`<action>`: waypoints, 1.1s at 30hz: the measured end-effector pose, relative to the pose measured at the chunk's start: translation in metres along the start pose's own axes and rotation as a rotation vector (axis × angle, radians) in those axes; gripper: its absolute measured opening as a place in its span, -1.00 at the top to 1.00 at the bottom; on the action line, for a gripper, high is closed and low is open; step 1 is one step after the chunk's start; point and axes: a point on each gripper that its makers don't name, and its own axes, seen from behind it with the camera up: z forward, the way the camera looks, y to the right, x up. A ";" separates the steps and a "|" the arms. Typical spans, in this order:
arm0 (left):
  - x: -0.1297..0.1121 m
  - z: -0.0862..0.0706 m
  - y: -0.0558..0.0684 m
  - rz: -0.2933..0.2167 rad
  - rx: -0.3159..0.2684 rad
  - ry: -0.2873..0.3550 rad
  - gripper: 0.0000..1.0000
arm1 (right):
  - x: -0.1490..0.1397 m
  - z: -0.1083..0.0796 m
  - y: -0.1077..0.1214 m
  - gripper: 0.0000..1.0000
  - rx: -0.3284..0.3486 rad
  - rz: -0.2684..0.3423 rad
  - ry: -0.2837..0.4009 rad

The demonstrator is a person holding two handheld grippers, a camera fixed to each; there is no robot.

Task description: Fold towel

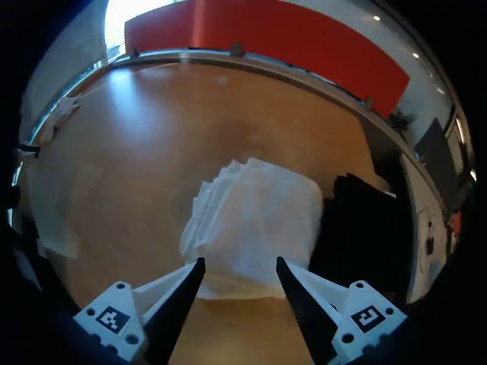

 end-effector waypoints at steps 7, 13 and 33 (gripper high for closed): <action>-0.001 -0.001 -0.008 -0.012 0.005 0.002 -0.87 | 0.013 0.005 -0.026 -0.46 0.050 -0.013 0.014; -0.002 -0.002 -0.013 -0.017 0.010 0.003 -0.87 | 0.017 0.010 -0.037 0.27 0.067 -0.020 0.010; -0.005 -0.004 -0.022 -0.025 0.016 0.002 -0.87 | 0.012 0.017 -0.040 0.93 0.070 -0.017 -0.001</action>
